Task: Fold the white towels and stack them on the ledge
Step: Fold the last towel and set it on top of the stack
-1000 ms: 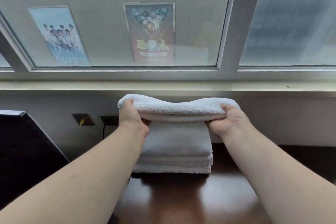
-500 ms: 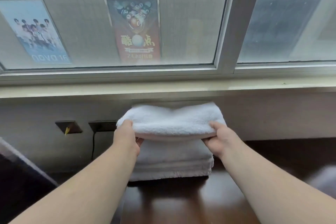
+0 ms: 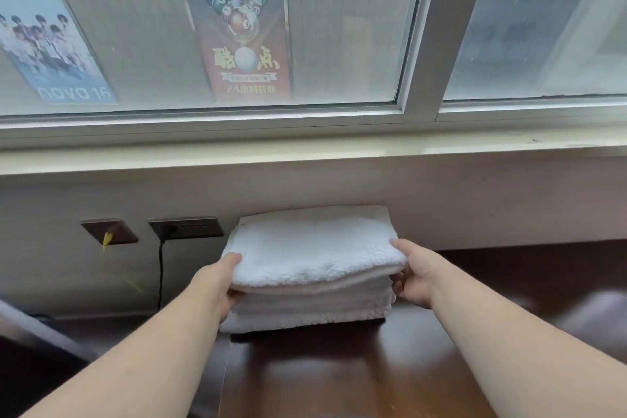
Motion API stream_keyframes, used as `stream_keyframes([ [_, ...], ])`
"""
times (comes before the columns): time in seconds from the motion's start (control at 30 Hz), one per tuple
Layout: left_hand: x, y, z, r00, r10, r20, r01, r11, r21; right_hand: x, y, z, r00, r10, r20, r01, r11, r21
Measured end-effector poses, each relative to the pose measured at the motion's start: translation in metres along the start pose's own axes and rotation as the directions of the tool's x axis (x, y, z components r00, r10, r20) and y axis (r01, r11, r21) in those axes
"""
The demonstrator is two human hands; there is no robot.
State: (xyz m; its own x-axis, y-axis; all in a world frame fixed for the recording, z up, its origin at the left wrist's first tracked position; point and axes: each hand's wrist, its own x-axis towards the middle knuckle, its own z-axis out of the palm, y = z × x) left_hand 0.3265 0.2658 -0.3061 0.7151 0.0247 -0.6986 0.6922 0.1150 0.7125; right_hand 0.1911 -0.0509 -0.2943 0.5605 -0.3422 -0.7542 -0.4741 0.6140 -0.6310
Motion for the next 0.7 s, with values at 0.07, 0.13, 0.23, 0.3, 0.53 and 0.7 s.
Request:
stream_keyframes([
  [0.07, 0.001, 0.005, -0.005, 0.999, -0.039, 0.020, 0.038, 0.999, 0.030, 0.005, -0.005, -0.003, 0.999, 0.015, 0.035, -0.013, 0.998, -0.057],
  [0.13, 0.001, 0.011, -0.007, 0.999, -0.039, 0.032, 0.037, 0.996, 0.080, 0.008, -0.010, -0.003, 0.998, 0.024, 0.062, -0.020, 0.998, -0.064],
  [0.23, 0.003, 0.021, -0.001, 0.991, -0.074, 0.108, 0.053, 0.981, 0.189, 0.018, -0.019, -0.004, 0.990, 0.053, 0.129, -0.050, 0.998, -0.025],
  [0.3, 0.009, 0.027, 0.005, 0.984, -0.110, 0.138, 0.073, 0.967, 0.245, 0.025, -0.025, -0.002, 0.988, 0.044, 0.151, -0.040, 0.999, -0.028],
  [0.53, 0.025, 0.041, 0.006, 1.000, -0.011, 0.001, 0.009, 0.825, 0.565, 0.041, -0.036, 0.008, 0.986, -0.095, 0.137, 0.132, 0.947, -0.292],
  [0.7, 0.028, 0.041, 0.004, 0.992, 0.083, 0.099, -0.120, 0.875, 0.468, 0.043, -0.041, 0.007, 0.975, -0.192, 0.114, 0.218, 0.928, -0.302],
])
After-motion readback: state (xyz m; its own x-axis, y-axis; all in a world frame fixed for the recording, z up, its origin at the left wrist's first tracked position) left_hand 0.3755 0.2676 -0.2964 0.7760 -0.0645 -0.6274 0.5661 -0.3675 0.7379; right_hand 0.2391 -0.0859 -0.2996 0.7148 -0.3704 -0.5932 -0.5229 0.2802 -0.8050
